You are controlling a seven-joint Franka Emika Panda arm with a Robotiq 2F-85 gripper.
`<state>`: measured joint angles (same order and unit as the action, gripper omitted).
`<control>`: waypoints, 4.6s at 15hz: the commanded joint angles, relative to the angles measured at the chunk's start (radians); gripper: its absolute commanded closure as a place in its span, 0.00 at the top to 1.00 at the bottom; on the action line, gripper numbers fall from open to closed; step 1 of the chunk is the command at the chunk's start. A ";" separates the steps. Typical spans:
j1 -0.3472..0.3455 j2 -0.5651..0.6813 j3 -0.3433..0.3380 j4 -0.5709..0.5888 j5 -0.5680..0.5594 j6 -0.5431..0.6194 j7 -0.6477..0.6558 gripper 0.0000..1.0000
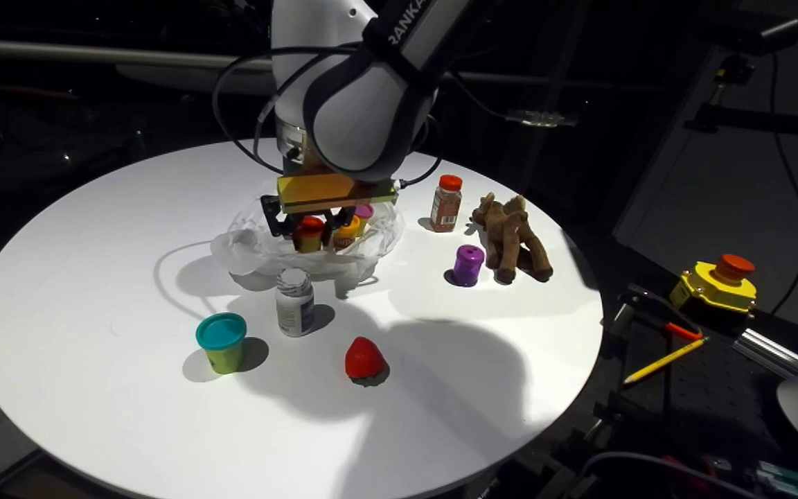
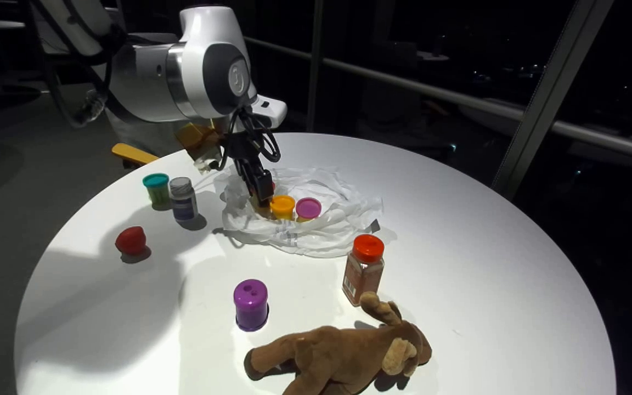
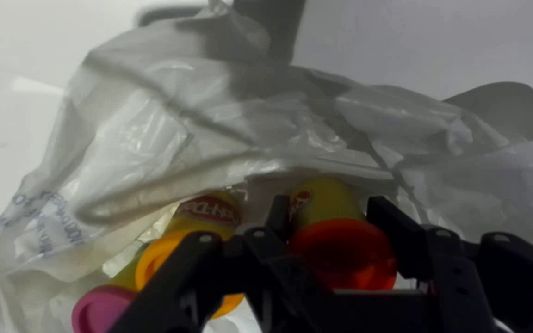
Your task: Put the objects on the table into the plastic bag.
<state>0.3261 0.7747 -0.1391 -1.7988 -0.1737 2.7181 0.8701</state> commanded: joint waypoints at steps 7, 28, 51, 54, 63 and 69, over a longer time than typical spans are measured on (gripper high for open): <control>0.085 -0.182 -0.028 -0.134 0.006 0.000 -0.019 1.00; -0.211 -0.670 0.083 -0.817 -0.206 -0.180 -0.277 1.00; -0.267 -0.412 0.027 -0.780 0.158 0.346 -0.588 0.71; -0.279 -0.408 0.041 -0.775 0.173 0.327 -0.619 0.48; 0.063 -0.531 -0.247 -0.675 -0.076 0.061 -0.357 0.26; 0.039 -0.453 -0.121 -0.381 -0.225 -0.003 -0.087 0.26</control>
<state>0.3834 0.2419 -0.3003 -2.3257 -0.3319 2.7291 0.6565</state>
